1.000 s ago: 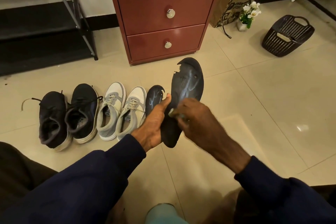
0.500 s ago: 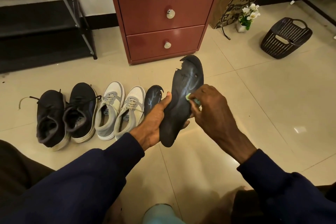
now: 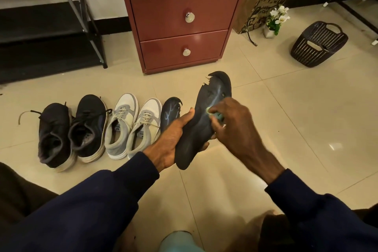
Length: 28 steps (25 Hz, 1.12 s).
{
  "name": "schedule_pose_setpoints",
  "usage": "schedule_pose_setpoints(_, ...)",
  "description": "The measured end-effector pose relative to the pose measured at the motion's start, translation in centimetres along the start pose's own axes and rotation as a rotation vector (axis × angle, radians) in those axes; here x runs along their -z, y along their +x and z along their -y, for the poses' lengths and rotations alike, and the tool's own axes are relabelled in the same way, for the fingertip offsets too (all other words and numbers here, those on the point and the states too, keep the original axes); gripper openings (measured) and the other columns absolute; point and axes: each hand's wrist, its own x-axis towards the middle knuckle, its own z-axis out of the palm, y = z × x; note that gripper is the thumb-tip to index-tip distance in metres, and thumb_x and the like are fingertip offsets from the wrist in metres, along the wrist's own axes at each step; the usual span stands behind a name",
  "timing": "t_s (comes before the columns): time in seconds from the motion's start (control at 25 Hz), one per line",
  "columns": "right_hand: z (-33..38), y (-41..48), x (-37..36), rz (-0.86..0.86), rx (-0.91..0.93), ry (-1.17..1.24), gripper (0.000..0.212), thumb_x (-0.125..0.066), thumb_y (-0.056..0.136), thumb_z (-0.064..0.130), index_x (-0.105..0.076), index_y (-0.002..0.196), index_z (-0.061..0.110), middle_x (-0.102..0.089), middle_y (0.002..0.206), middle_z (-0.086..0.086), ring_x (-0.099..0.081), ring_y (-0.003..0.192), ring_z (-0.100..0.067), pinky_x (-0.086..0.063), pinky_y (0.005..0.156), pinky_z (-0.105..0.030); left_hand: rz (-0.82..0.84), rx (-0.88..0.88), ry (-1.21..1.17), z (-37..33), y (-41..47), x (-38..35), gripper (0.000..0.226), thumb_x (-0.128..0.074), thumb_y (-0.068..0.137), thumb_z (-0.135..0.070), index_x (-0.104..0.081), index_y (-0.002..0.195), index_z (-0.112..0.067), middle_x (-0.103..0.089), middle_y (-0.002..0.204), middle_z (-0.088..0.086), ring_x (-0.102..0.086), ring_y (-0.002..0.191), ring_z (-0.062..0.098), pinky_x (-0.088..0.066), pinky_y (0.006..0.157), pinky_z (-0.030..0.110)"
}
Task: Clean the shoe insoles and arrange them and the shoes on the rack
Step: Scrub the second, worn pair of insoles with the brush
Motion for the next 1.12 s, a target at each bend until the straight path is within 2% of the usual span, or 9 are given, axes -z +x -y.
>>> schedule_pose_setpoints(0.12,1.6,-0.9,-0.6,0.209,0.171,0.103,0.019,-0.075,0.083,0.006,-0.076,0.101,0.011,-0.068,0.096,-0.005,-0.062,0.088,-0.018,-0.053,0.078,-0.029,0.015,-0.002,0.000,0.1,0.3,0.5,0.043,-0.059,0.101,-0.046,-0.064,0.128,-0.014,-0.069,0.104,0.012,-0.067,0.081,0.024,-0.056,0.073,0.038)
schedule_pose_setpoints(0.28,-1.5,1.0,0.7,-0.066,-0.036,-0.059,0.027,-0.080,0.079,0.004,-0.074,0.105,0.007,-0.068,0.100,-0.012,-0.064,0.091,-0.027,-0.054,0.081,-0.033,0.024,0.006,0.063,0.2,0.0,0.1,0.050,-0.053,0.104,-0.046,-0.061,0.133,-0.007,-0.072,0.111,0.019,-0.069,0.087,0.032,-0.056,0.062,0.034)
schedule_pose_setpoints(0.36,-0.8,0.6,0.5,-0.038,-0.061,-0.032,0.027,-0.080,0.080,0.007,-0.074,0.106,0.009,-0.068,0.101,-0.009,-0.064,0.091,-0.021,-0.052,0.081,-0.026,0.025,0.005,0.068,0.2,-0.1,-0.1,0.048,-0.053,0.104,-0.046,-0.063,0.130,-0.007,-0.072,0.109,0.018,-0.069,0.085,0.031,-0.055,0.061,0.034)
schedule_pose_setpoints(0.48,1.4,-0.4,-0.3,0.180,0.124,0.098,0.019,-0.076,0.084,0.008,-0.076,0.102,0.011,-0.069,0.097,-0.003,-0.061,0.087,-0.013,-0.049,0.078,-0.021,0.029,-0.006,0.042,0.1,-0.1,0.3,0.038,-0.056,0.102,-0.047,-0.069,0.112,-0.012,-0.070,0.095,0.013,-0.065,0.074,0.024,-0.051,0.063,0.034)
schedule_pose_setpoints(0.6,-0.8,0.9,0.5,-0.007,0.025,0.014,0.019,-0.075,0.082,0.004,-0.075,0.100,0.007,-0.068,0.097,-0.010,-0.062,0.089,-0.022,-0.053,0.079,-0.032,0.028,0.004,0.061,0.1,-0.2,0.2,0.045,-0.052,0.104,-0.047,-0.066,0.123,-0.009,-0.072,0.107,0.018,-0.068,0.084,0.030,-0.054,0.063,0.034)
schedule_pose_setpoints(0.72,-1.3,0.6,0.7,-0.076,-0.082,-0.082,0.031,-0.081,0.076,0.002,-0.073,0.105,0.007,-0.068,0.101,-0.012,-0.065,0.092,-0.026,-0.053,0.082,-0.031,0.023,0.027,0.058,0.4,-0.3,0.0,0.049,-0.054,0.103,-0.046,-0.063,0.132,-0.007,-0.072,0.117,0.020,-0.069,0.097,0.036,-0.057,0.070,0.039)
schedule_pose_setpoints(0.88,1.4,-0.9,-0.7,0.216,0.144,0.101,0.022,-0.078,0.082,0.007,-0.075,0.104,0.011,-0.069,0.099,-0.005,-0.064,0.089,-0.017,-0.055,0.080,-0.028,0.028,0.044,-0.061,0.4,-0.2,0.7,0.042,-0.058,0.103,-0.042,-0.061,0.132,-0.012,-0.073,0.106,0.013,-0.071,0.086,0.027,-0.055,0.080,0.045)
schedule_pose_setpoints(1.04,-1.1,0.6,0.6,-0.023,0.038,-0.033,0.028,-0.081,0.074,0.000,-0.074,0.100,0.007,-0.070,0.098,-0.012,-0.066,0.089,-0.028,-0.057,0.080,-0.036,0.069,0.044,-0.063,0.3,-0.3,0.5,0.048,-0.049,0.106,-0.042,-0.057,0.140,-0.009,-0.069,0.125,0.019,-0.070,0.102,0.035,-0.055,0.087,0.048)
schedule_pose_setpoints(1.12,-0.5,0.1,0.5,0.018,0.001,0.024,0.028,-0.081,0.076,0.004,-0.074,0.102,0.011,-0.069,0.101,-0.008,-0.066,0.090,-0.022,-0.058,0.080,-0.035,0.057,0.035,-0.090,0.2,-0.5,0.1,0.051,-0.048,0.106,-0.043,-0.054,0.147,-0.012,-0.069,0.127,0.017,-0.070,0.104,0.033,-0.053,0.093,0.052)
